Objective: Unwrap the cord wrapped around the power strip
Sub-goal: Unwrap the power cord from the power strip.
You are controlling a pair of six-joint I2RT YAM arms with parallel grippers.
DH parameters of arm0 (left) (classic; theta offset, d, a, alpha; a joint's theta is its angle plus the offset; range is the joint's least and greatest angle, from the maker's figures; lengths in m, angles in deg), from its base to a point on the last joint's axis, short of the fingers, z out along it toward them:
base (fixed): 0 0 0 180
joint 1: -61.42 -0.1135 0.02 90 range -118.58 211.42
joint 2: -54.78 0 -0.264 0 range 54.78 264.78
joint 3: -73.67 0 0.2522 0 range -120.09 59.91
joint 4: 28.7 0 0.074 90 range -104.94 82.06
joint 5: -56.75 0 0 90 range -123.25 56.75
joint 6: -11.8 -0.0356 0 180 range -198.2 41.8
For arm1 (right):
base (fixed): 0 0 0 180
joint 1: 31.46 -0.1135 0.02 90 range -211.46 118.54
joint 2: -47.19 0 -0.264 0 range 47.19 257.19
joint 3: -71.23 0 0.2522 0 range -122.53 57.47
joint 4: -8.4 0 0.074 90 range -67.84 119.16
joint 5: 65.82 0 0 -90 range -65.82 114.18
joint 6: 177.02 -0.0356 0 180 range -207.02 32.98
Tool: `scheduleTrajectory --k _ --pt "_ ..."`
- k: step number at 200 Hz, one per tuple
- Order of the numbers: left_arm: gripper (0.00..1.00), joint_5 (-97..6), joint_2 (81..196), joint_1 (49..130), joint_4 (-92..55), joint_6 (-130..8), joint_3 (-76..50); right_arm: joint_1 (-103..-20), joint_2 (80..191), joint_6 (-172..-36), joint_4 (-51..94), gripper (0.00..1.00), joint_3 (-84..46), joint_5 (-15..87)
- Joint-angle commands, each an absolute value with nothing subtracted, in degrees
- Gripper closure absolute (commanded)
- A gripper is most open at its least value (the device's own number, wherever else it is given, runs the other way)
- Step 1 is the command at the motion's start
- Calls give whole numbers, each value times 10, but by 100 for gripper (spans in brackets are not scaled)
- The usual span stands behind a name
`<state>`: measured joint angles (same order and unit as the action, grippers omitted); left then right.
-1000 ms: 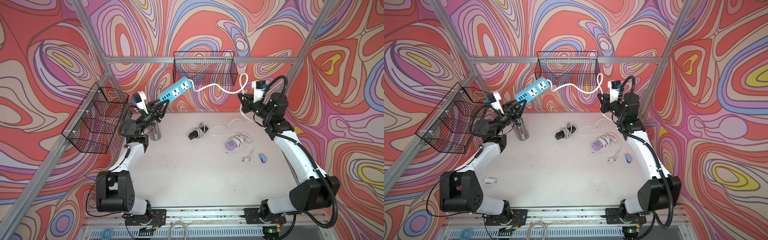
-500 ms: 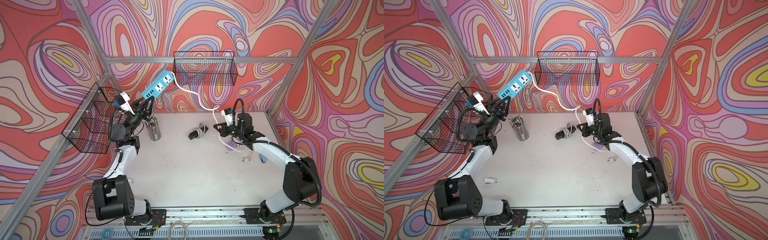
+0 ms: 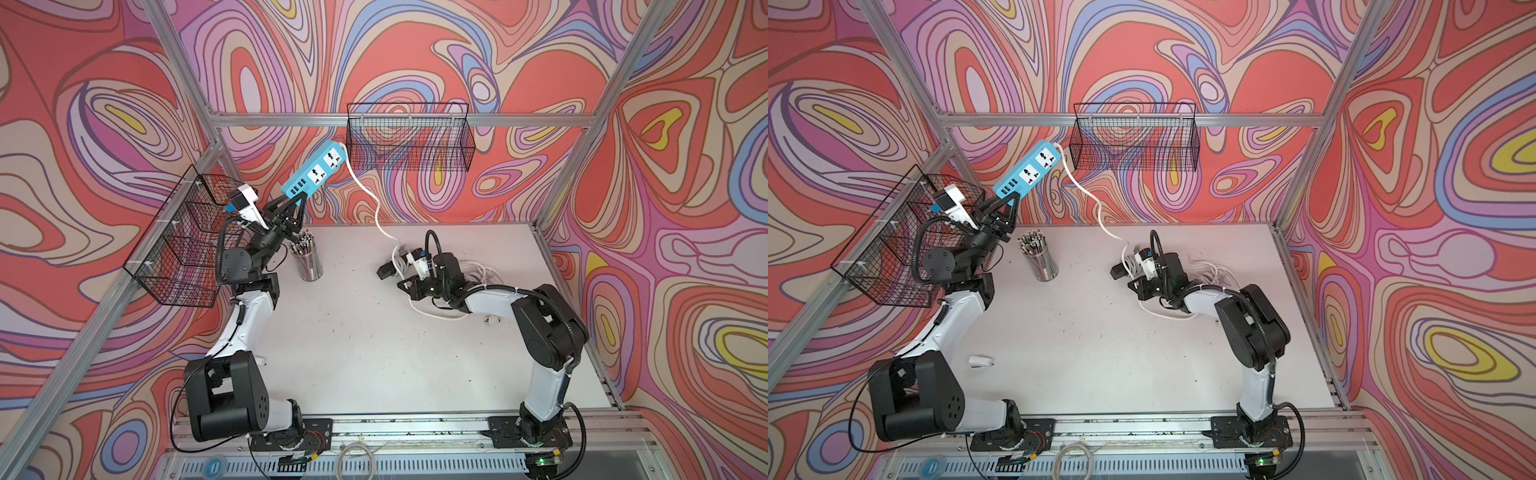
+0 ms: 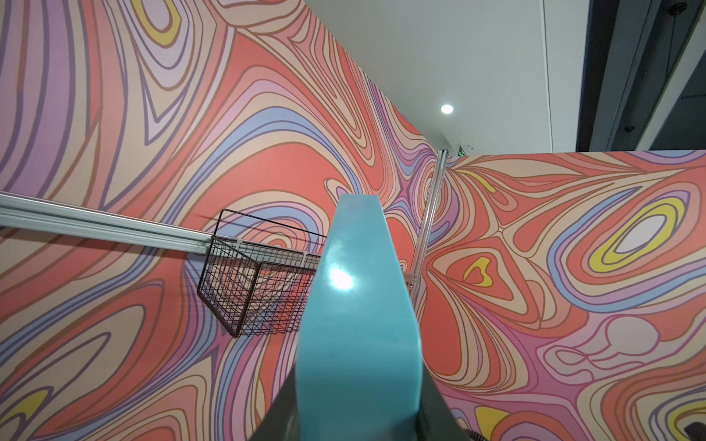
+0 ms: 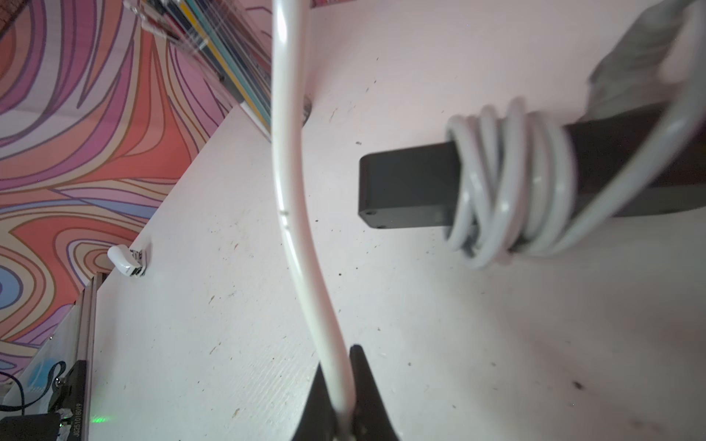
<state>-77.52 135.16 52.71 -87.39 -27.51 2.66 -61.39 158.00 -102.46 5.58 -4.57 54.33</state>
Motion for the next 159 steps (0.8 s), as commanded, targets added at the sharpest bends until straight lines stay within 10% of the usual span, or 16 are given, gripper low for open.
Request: scheduleTrajectory --k 1,119,159 --pt "100 -759 1351 544 -931 -263 18 -641 1615 -1047 -2 100 -71 537" --pt "100 -768 1364 584 -929 -263 16 -682 1629 -1020 -43 100 -56 511" --pt "100 -772 1369 589 -930 -261 13 -677 1527 -921 58 31 -69 443"
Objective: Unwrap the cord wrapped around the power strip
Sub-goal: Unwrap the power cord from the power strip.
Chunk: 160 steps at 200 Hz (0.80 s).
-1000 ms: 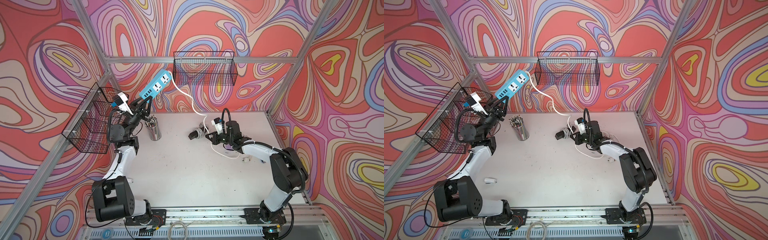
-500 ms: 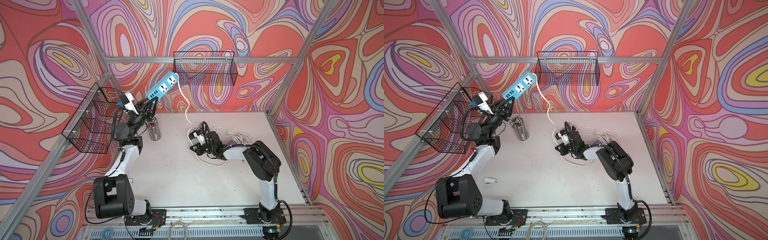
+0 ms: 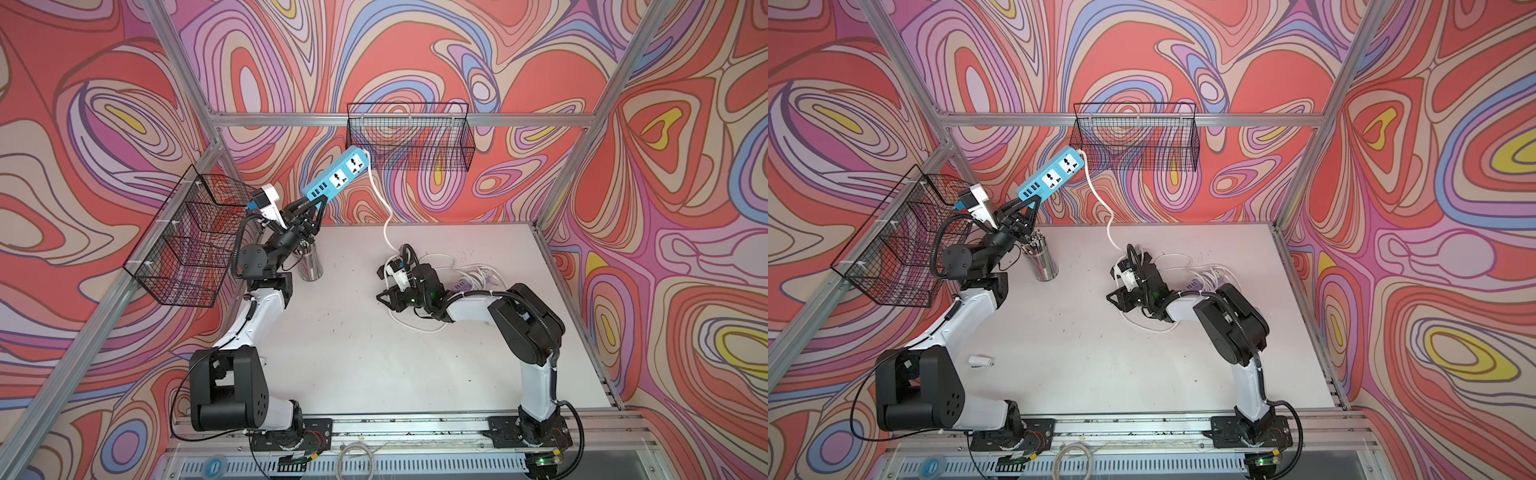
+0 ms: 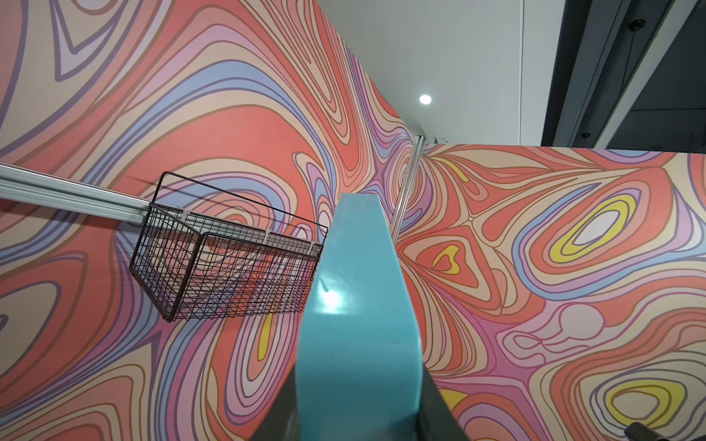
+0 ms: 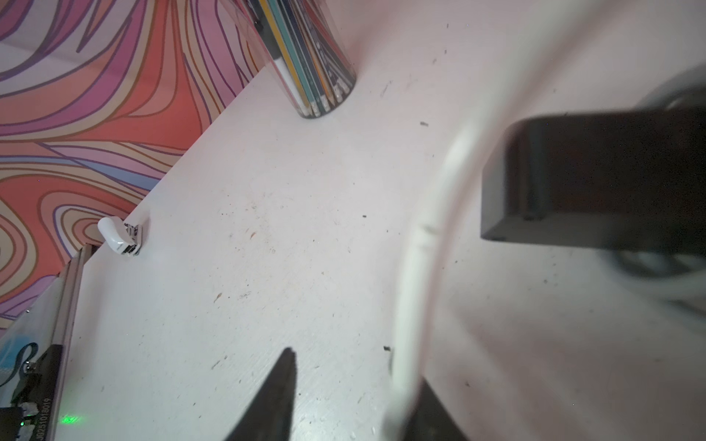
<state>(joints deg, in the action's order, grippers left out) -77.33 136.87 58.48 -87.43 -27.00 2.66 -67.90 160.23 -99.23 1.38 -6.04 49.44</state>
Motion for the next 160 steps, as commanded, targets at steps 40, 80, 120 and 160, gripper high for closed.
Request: scheduleTrajectory --k 40,80,120,160 --pt "100 -772 1365 589 -929 -268 15 -643 1451 -882 117 2 -61 405" --pt "100 -770 1365 588 -927 -276 17 -639 1400 -824 231 2 -76 375" --pt "100 -765 1361 581 -922 -285 21 -627 1392 -804 334 2 -77 393" --pt "100 -753 1356 564 -915 -290 26 -626 1356 -843 248 2 2 456"
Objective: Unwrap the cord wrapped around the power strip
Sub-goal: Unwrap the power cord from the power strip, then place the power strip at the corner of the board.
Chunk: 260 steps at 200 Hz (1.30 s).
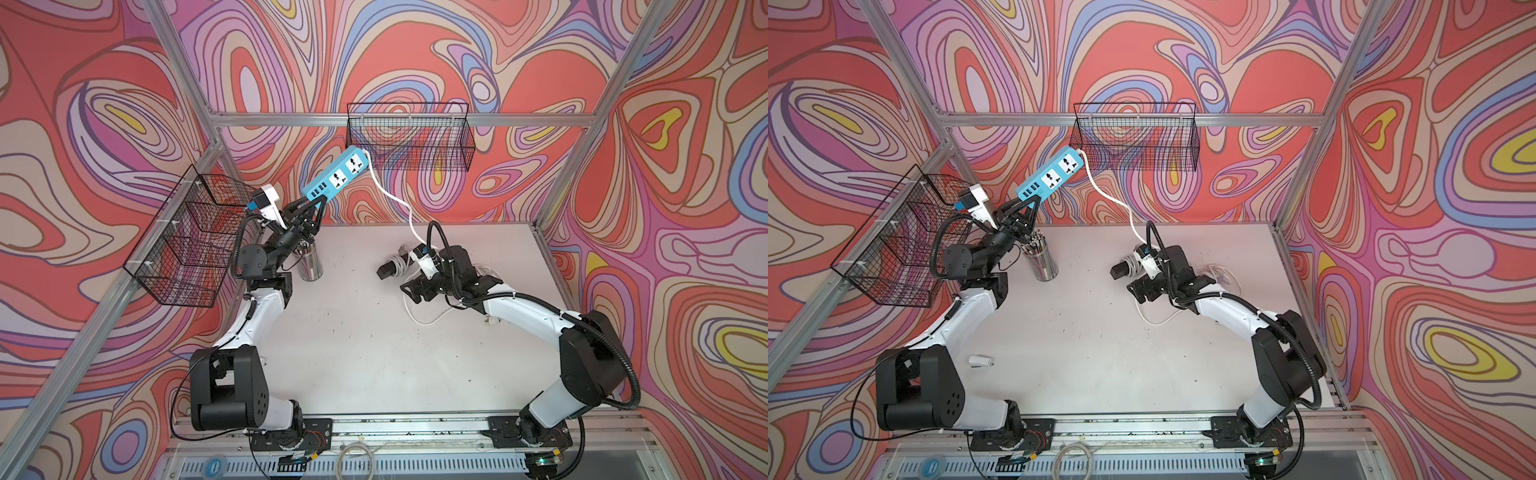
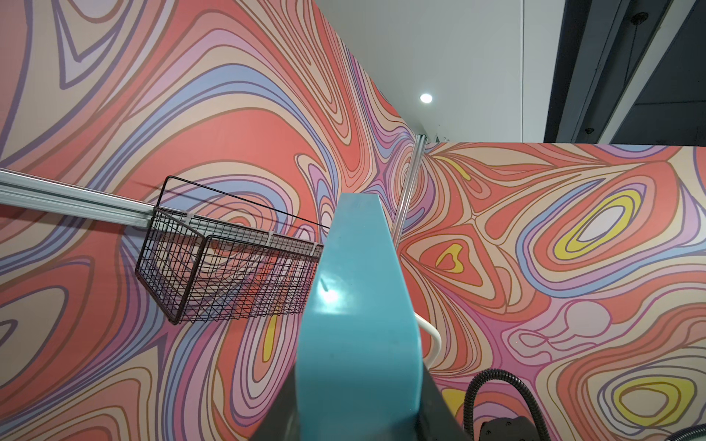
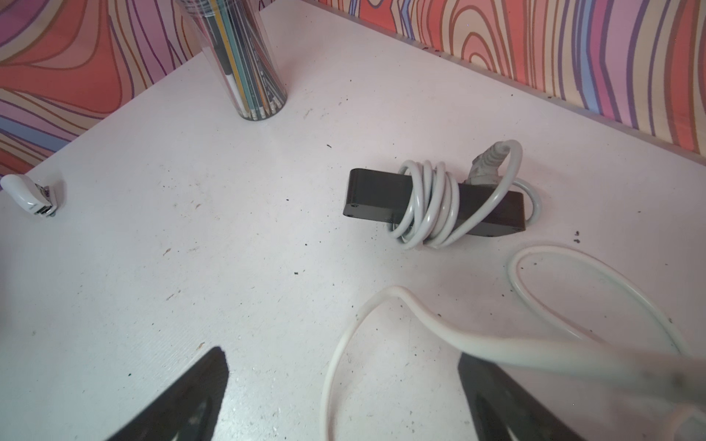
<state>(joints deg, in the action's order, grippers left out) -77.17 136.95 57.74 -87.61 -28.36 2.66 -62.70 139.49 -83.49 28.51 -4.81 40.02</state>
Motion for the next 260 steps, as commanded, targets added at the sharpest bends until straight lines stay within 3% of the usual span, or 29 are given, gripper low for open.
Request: scheduleTrajectory --k 1,50,115,176,222,260 --pt "100 -753 1356 564 -916 -290 26 -626 1354 -843 245 2 4 461" --pt "100 -753 1364 560 -911 -290 26 -628 1323 -813 242 2 -13 597" --pt "100 -785 1380 586 -849 -323 10 -627 1218 -725 222 2 -72 428" --pt "100 -858 1370 685 -543 -510 -62 -628 1216 -528 157 2 -131 394" --pt "100 -884 1387 711 -340 -582 -144 -644 1237 -357 86 2 -106 350" --pt "100 -875 1390 732 -212 -664 -187 -651 1261 -297 101 2 -128 343"
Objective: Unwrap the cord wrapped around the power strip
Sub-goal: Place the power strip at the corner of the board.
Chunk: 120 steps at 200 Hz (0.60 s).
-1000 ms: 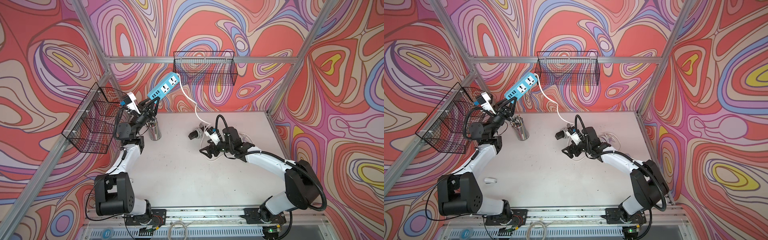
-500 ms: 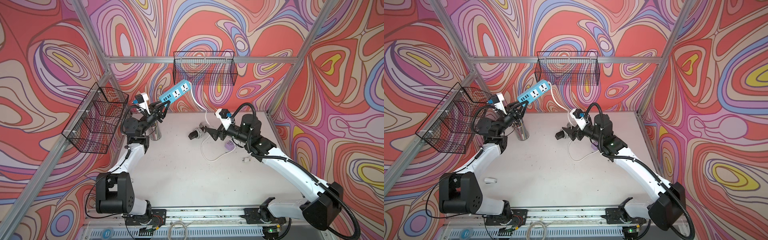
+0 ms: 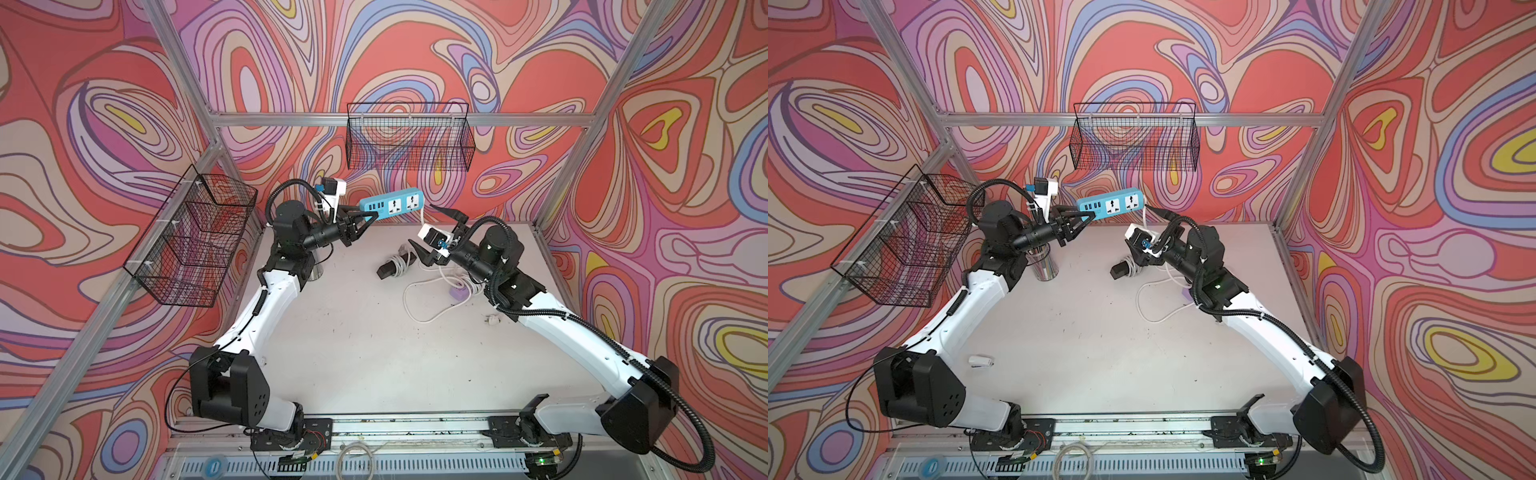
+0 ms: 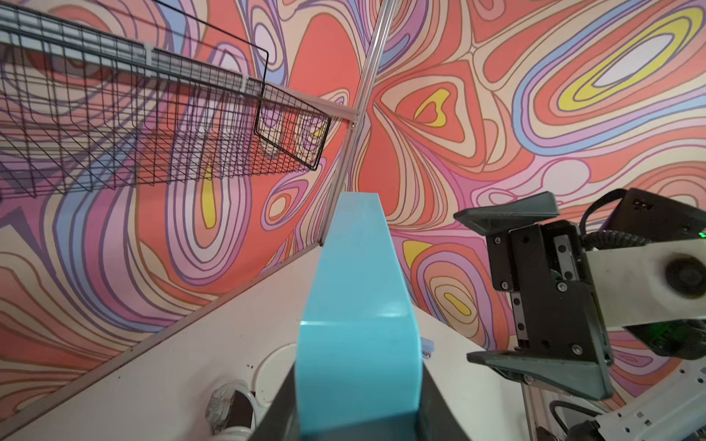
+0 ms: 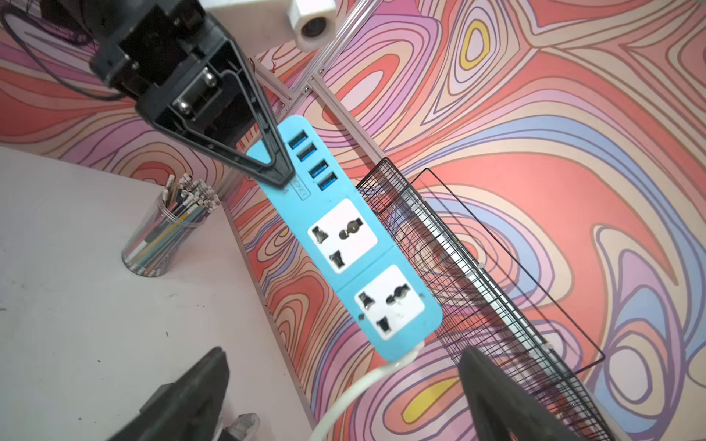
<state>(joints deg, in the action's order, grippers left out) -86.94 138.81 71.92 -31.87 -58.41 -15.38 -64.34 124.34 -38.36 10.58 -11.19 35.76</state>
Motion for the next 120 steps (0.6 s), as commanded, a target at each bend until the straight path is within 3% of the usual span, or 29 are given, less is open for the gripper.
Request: scheduleTrajectory --k 1,120 --pt "100 -874 1390 732 -208 -666 -188 -651 1262 -296 102 2 -129 343" --pt "100 -861 1369 750 -131 -738 -208 -685 1354 -206 224 8 -233 291"
